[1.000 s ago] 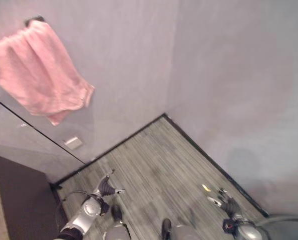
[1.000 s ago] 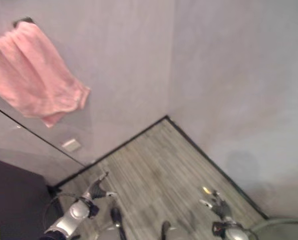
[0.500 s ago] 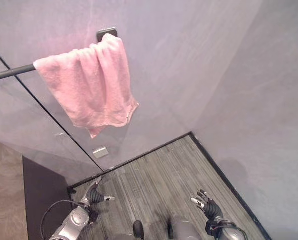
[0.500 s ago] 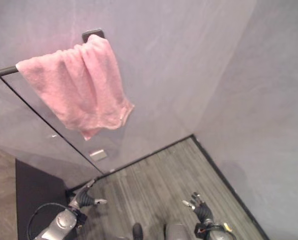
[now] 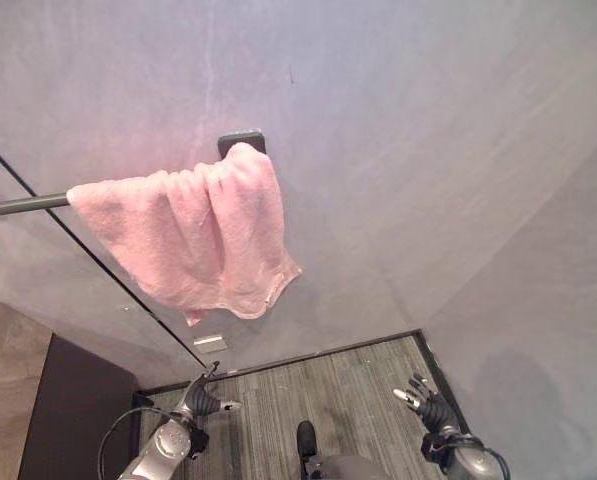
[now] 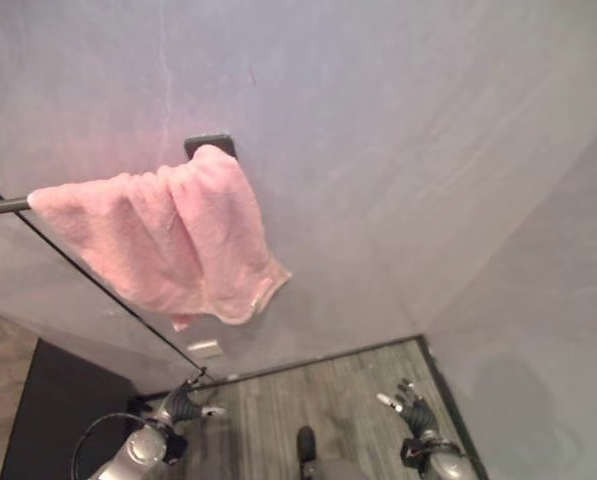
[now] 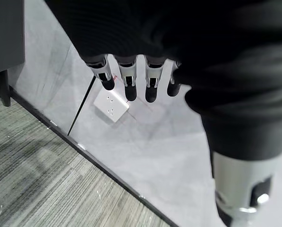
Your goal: Put brush and paste in cup on sink, flatten towel.
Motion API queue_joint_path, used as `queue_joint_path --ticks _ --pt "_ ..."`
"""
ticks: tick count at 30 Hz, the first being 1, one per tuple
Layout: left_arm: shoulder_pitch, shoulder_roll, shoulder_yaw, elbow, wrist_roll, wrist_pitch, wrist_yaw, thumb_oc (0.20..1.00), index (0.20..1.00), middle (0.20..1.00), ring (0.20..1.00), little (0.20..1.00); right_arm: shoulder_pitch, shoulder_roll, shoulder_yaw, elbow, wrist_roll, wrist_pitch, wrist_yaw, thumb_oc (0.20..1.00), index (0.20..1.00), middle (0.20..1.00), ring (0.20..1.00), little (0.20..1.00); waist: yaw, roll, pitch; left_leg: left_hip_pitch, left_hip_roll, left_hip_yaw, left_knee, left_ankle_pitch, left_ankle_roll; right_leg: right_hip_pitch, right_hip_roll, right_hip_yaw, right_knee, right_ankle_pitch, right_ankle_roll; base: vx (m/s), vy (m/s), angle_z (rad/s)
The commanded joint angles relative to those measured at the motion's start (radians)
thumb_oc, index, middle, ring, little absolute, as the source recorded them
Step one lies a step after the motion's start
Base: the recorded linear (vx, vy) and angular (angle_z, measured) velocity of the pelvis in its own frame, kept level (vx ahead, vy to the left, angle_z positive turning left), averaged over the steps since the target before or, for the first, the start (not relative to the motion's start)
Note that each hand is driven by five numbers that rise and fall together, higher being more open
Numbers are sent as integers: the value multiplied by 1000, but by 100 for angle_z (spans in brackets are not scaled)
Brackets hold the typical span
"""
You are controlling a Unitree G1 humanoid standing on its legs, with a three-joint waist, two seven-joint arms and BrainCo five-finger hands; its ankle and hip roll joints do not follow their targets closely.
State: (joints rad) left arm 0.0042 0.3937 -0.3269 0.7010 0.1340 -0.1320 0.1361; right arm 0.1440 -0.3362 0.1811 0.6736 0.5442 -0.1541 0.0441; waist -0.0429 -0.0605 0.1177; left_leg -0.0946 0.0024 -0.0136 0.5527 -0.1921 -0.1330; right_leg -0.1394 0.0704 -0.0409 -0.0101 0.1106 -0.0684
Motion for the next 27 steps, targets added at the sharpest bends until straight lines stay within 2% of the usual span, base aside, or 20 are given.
queue_joint_path --ticks 1,2,3,4,5,6,9,11,12,15,22,27 --pt "-39 29 18 -11 -12 -29 27 1000 1000 1000 1000 1000 33 -20 -32 -42 5 -33 -19 1000 1000 1000 1000 1000 -30 -6 31 12 65 206 -231 196 32 69 -82 7 83 -101 154 57 105 46" --pt "-41 27 16 -3 -11 -31 30 1000 1000 1000 1000 1000 41 -21 -35 -35 -6 -31 -26 1000 1000 1000 1000 1000 -24 -6 28 20 96 221 -299 184 37 85 -98 2 69 -108 162 64 157 58" --pt "-42 27 13 3 -10 -32 37 1000 1000 1000 1000 1000 41 -24 -35 -31 -16 -31 -32 1000 1000 1000 1000 1000 -18 -3 21 20 111 199 -359 179 37 83 -108 2 64 -109 170 59 120 58" --pt "-42 27 13 4 -10 -32 37 1000 1000 1000 1000 1000 42 -24 -35 -31 -16 -31 -32 1000 1000 1000 1000 1000 -19 -3 21 24 109 199 -365 181 37 85 -109 1 64 -110 171 75 201 37" --pt "-42 27 12 5 -23 -34 50 1000 1000 1000 1000 1000 34 -27 -40 -17 -24 -35 -40 1000 1000 1000 1000 1000 -16 13 16 10 155 147 -440 244 11 80 -129 10 60 -113 182 84 207 5" --pt "-39 29 15 0 -30 -32 49 1000 1000 1000 1000 1000 24 -30 -41 -16 -24 -30 -41 1000 1000 1000 1000 1000 -16 20 15 18 160 124 -444 259 6 74 -132 18 68 -115 184 107 289 -11" --pt "-34 32 17 4 -35 -30 40 1000 1000 1000 1000 1000 1 -21 -47 -13 22 -25 -36 1000 1000 1000 1000 1000 -22 33 9 44 147 125 -469 233 9 69 -143 35 80 -117 194 68 208 -27" --pt "-6 46 19 -26 -44 -30 12 1000 1000 1000 1000 1000 -30 -11 -43 -25 39 -19 -30 1000 1000 1000 1000 1000 -12 32 5 58 113 149 -453 192 27 72 -165 63 82 -94 209 40 320 -61" --pt "26 56 28 -41 -50 -33 -6 1000 1000 1000 1000 1000 -72 -11 -29 -44 14 -19 -38 1000 1000 1000 1000 1000 16 26 -4 80 87 182 -443 167 46 76 -189 91 73 -67 231 17 288 -72" --pt "33 63 35 -37 -57 -32 -11 1000 1000 1000 1000 1000 -80 -21 -28 -79 0 -20 -44 1000 1000 1000 1000 1000 24 24 -13 93 78 187 -457 166 50 80 -200 97 67 -57 241 6 136 -47" --pt "91 146 99 -86 -76 -52 -45 1000 1000 1000 1000 1000 -74 -106 -82 -171 -66 -38 -34 1000 1000 1000 1000 1000 40 13 -42 130 64 170 -523 168 59 105 -226 73 31 -36 257 -19 39 12" --pt "174 248 176 -218 -127 -93 -74 1000 1000 1000 1000 1000 -45 -189 -143 -276 -35 -54 10 1000 1000 1000 1000 1000 66 1 -49 147 73 135 -601 202 50 124 -230 26 11 -40 258 -41 -17 17"
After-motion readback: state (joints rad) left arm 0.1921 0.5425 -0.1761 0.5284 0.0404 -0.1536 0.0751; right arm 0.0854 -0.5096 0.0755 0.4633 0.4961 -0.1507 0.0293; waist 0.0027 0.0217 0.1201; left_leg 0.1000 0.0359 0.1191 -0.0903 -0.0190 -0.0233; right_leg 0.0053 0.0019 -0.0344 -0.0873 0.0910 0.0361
